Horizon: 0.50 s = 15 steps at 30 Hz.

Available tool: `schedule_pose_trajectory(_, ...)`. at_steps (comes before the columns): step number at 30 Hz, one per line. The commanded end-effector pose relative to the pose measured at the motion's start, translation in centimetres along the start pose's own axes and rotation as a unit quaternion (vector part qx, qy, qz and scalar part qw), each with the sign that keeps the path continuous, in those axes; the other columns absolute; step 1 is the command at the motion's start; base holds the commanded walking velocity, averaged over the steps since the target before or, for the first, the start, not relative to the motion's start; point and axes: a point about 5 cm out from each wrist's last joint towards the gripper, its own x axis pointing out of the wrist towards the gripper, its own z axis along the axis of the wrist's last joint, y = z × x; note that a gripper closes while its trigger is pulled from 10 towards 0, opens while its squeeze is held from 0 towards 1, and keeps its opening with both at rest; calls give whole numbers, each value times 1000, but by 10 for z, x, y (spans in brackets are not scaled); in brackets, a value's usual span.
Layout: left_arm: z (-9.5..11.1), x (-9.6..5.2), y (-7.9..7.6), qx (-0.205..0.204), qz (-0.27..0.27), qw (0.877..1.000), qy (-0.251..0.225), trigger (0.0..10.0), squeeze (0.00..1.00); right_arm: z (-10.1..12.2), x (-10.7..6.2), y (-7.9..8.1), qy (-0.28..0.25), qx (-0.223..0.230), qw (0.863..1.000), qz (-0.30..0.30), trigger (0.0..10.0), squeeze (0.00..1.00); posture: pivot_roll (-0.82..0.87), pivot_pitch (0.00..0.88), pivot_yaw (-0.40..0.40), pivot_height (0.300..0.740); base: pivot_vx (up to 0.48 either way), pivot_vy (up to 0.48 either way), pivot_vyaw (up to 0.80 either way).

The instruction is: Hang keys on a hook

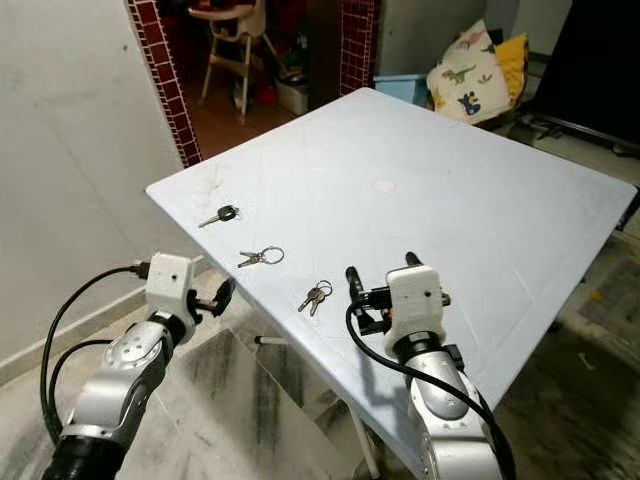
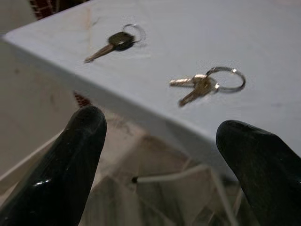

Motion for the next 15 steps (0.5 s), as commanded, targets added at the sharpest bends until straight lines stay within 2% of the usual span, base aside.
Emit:
schedule_pose_trajectory(1, 7, -3, 0, 17, -7, 1000, -11, 10000, 0, -4, 2, 3, 13, 5, 1000, 12, 10000, 0, 22, 0, 27, 740, 0, 0, 0)
schedule_pose_trajectory(4, 6, -5, 1, 18, -4, 1000, -11, 10000, 0, -6, 3, 5, 14, 0, 1000, 13, 10000, 0, 28, 0, 27, 740, 0, 0, 0)
schedule_pose_trajectory(10, 11, -3, -1, 14, -3, 1000, -12, 10000, 0, -4, 8, 8, 14, 2, 1000, 15, 10000, 0, 32, 0, 21, 740, 0, 0, 652)
schedule_pose_trajectory(13, 12, -3, -2, 13, -4, 1000, -13, 10000, 0, -4, 9, 7, 14, 0, 1000, 15, 10000, 0, 30, 0, 22, 740, 0, 0, 450)
schedule_pose_trajectory(15, 12, -3, -2, 9, -5, 1000, -11, 10000, 0, -4, 10, 5, 13, -4, 1000, 11, 10000, 0, 27, 0, 25, 740, 0, 0, 0)
